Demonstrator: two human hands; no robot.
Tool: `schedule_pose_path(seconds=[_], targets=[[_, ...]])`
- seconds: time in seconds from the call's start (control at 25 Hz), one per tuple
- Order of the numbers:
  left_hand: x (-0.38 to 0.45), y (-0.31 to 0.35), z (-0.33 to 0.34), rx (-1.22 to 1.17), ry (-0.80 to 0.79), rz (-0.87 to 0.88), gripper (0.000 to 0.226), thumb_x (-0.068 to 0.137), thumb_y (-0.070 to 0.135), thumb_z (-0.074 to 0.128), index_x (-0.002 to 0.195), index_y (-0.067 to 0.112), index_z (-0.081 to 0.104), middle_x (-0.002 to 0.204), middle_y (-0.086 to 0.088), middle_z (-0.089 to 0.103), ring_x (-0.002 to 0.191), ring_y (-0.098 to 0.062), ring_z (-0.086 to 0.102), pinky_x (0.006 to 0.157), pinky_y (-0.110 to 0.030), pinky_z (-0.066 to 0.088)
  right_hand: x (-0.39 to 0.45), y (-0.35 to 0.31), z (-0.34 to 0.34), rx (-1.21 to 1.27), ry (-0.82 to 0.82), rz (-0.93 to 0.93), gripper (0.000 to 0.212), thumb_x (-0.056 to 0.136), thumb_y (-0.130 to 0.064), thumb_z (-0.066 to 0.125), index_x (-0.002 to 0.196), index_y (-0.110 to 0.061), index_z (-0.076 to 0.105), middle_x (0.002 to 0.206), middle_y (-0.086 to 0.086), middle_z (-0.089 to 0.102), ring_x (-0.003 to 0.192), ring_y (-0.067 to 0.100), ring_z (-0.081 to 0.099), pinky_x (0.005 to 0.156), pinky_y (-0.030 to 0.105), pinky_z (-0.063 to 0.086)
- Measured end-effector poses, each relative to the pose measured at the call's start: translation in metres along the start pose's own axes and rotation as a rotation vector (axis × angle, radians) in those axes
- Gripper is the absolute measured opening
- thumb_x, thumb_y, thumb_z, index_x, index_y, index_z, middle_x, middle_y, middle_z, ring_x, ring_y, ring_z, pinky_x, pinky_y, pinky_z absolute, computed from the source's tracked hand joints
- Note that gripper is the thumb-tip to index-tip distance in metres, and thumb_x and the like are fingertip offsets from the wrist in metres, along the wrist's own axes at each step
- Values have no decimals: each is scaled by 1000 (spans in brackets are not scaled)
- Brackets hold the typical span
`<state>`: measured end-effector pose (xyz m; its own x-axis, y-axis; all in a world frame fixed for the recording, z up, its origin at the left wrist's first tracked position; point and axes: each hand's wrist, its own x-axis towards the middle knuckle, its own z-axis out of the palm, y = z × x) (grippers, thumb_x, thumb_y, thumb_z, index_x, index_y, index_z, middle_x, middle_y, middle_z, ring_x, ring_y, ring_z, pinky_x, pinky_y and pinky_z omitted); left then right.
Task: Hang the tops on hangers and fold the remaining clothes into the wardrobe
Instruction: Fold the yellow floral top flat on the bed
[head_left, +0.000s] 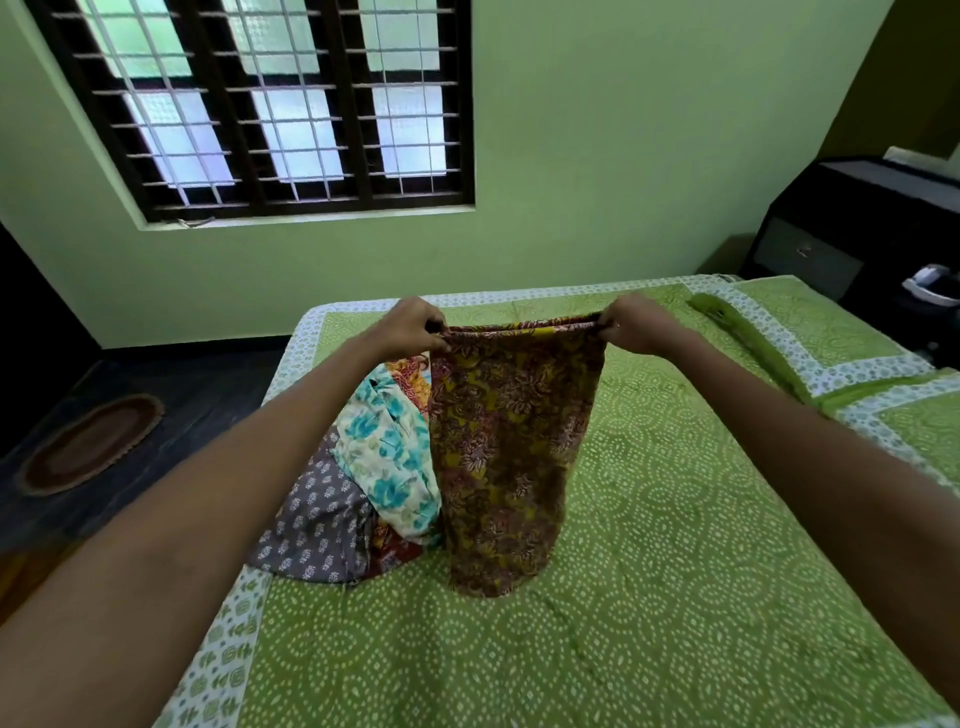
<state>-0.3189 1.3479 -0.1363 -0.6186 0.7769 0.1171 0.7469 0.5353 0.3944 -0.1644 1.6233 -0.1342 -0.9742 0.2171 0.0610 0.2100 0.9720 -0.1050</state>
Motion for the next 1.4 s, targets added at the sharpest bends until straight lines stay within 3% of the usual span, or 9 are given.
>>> schedule_pose_path(seconds=[0.16, 0.28, 0.44, 0.64, 0.76, 1.0, 1.08, 1.28, 1.4], targets=[[20, 23, -8, -111, 44, 61, 18, 78, 6, 73, 94, -2, 70, 80, -7, 59, 75, -18, 50, 57, -20, 35, -19, 19, -23, 38, 73, 130, 22, 87, -15, 58, 101, -4, 71, 90, 16, 66, 80, 30, 58, 62, 28, 35], [40, 48, -9, -143, -80, 118, 20, 77, 2, 73, 97, -3, 70, 83, -9, 61, 77, -18, 52, 61, -22, 37, -40, 38, -28, 28, 64, 220, 22, 86, -16, 59, 97, -2, 72, 83, 16, 64, 73, 26, 54, 60, 29, 39], [57, 79, 9, -64, -81, 153, 23, 77, 4, 72, 99, -1, 72, 89, -11, 66, 79, -16, 54, 61, -23, 34, -70, 60, -26, 20, 53, 315, 24, 85, -22, 62, 94, -2, 71, 82, 15, 62, 82, 30, 59, 61, 30, 42], [83, 122, 31, -257, -104, 78, 19, 75, -4, 71, 93, -4, 71, 69, -13, 64, 34, 0, 52, 40, -13, 45, -99, 95, -29, 22, 117, 449, 20, 83, -14, 55, 83, 0, 69, 72, 13, 62, 69, 29, 58, 51, 27, 37], [103, 147, 37, -349, -124, 66, 18, 74, -8, 69, 92, -8, 70, 65, -10, 63, 38, -3, 57, 44, -15, 50, -104, 120, -38, 26, 150, 466, 18, 83, -11, 53, 76, -1, 67, 65, 11, 60, 61, 27, 58, 51, 26, 41], [169, 192, 80, -513, -79, -41, 14, 76, -12, 67, 89, -10, 68, 84, -26, 66, 51, -17, 66, 59, -29, 59, -81, 200, -39, 17, 151, 540, 20, 83, -8, 51, 64, -6, 57, 50, 0, 46, 43, 11, 43, 42, 20, 24], [195, 201, 101, -444, -34, -29, 15, 74, -9, 69, 89, -8, 71, 86, -20, 68, 64, -24, 66, 69, -36, 59, -70, 225, -33, 3, 159, 548, 18, 82, -8, 51, 65, -6, 54, 53, 3, 45, 47, 18, 44, 42, 21, 26], [269, 230, 158, -267, 57, 11, 7, 79, 2, 63, 75, 4, 68, 65, -11, 54, 53, -15, 42, 46, -21, 30, -34, 306, 3, 83, 167, 628, 19, 90, -10, 42, 81, -7, 58, 83, 17, 60, 71, 28, 52, 58, 29, 37], [309, 244, 181, -290, 85, 9, 12, 84, 7, 61, 73, 12, 59, 71, -12, 55, 65, -19, 48, 55, -27, 29, -18, 343, 11, 139, 185, 636, 24, 94, -11, 36, 89, -2, 58, 97, 19, 61, 85, 34, 58, 63, 34, 42]])
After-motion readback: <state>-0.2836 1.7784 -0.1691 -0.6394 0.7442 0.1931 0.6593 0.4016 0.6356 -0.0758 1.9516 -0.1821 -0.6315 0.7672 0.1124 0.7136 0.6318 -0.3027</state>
